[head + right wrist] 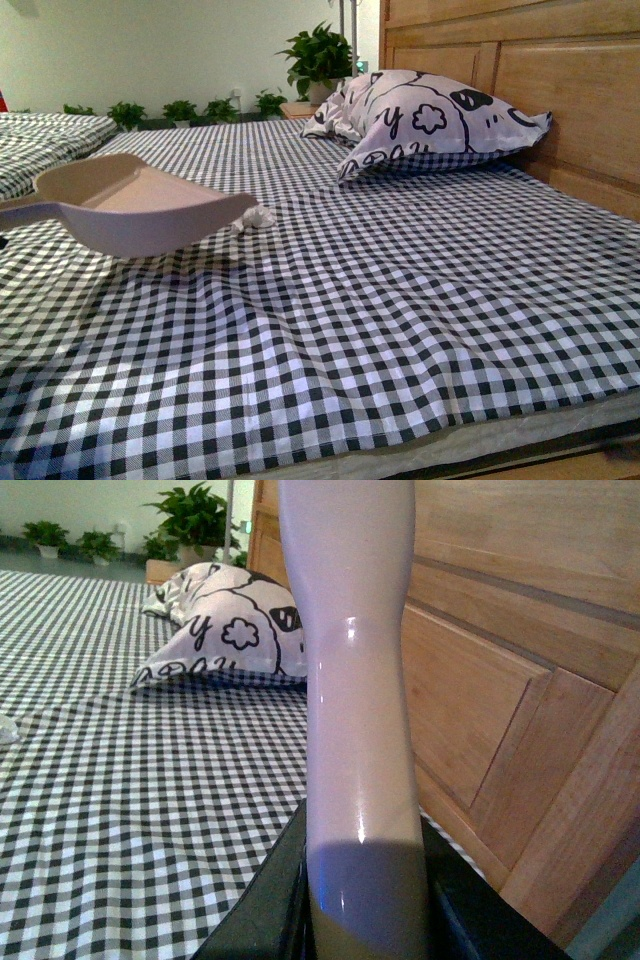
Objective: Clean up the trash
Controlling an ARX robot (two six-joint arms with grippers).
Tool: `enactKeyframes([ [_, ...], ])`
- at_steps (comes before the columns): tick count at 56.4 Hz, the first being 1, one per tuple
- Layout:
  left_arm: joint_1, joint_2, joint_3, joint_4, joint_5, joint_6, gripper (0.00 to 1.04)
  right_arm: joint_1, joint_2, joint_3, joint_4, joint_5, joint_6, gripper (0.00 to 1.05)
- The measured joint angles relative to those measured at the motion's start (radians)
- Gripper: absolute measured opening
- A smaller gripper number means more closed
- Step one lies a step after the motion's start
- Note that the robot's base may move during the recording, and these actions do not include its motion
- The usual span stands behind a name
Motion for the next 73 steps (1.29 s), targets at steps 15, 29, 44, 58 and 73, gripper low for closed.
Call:
enactKeyframes([
  [15,0.027,0.06,0.078,-0.047,0.016,0.057,0.27,0.0,0.0,0.0,0.0,0.0,0.0,0.2],
  [29,0.018,0.117,0.154,-0.071,0.032,0.056,0.27,0.0,0.0,0.0,0.0,0.0,0.0,0.2],
  [44,0.011,0.193,0.264,-0.211,0.019,0.076,0.27,0.0,0.0,0.0,0.0,0.0,0.0,0.2],
  [58,0.011,0.261,0.378,-0.328,-0.01,0.119,0.27,0.0,0.0,0.0,0.0,0.0,0.0,0.2],
  [73,-0.01,0.281,0.428,-0.352,-0.039,0.146,0.27,0.0,0.0,0.0,0.0,0.0,0.0,0.2],
])
